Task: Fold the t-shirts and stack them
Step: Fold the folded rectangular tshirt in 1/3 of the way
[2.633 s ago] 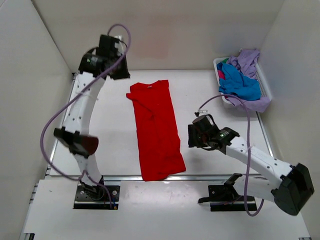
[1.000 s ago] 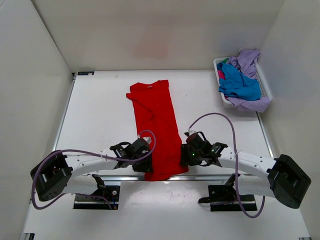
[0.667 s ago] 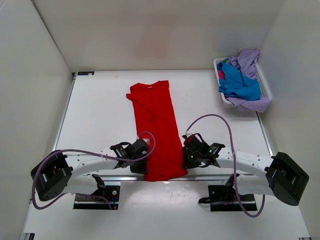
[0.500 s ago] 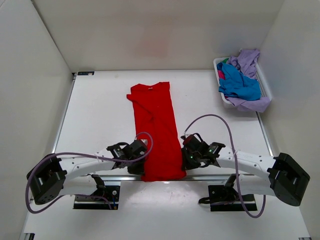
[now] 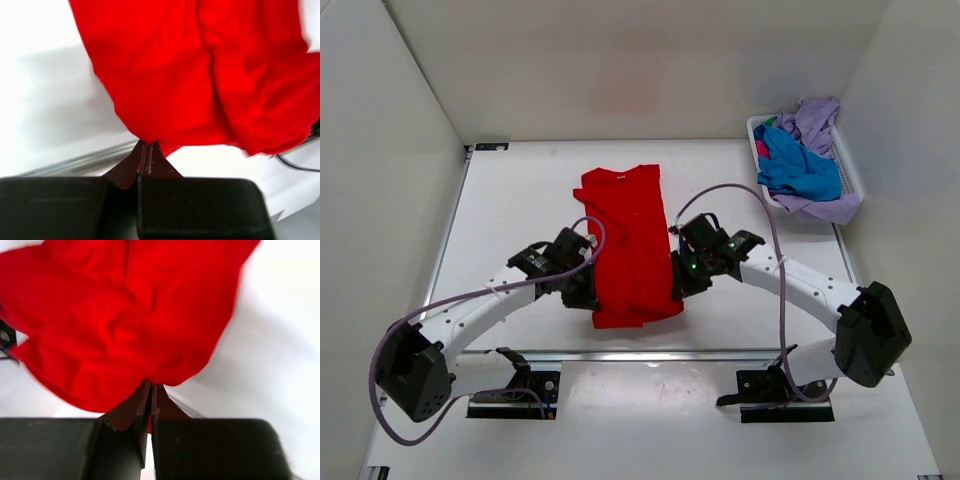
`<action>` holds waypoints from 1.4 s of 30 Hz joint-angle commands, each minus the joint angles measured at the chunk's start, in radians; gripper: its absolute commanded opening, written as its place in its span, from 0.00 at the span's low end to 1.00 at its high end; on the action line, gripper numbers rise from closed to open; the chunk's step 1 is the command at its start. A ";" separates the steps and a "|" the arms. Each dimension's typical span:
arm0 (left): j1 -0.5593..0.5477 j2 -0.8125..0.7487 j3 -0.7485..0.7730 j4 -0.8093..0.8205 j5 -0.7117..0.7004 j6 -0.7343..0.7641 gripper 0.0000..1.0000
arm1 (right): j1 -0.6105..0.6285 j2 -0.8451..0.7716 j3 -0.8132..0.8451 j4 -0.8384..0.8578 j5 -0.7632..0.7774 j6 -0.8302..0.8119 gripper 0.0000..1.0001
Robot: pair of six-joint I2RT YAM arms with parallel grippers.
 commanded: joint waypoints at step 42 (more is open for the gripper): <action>0.451 0.554 0.383 0.405 0.222 0.030 0.46 | -0.371 0.586 0.602 0.148 -0.170 -0.294 0.33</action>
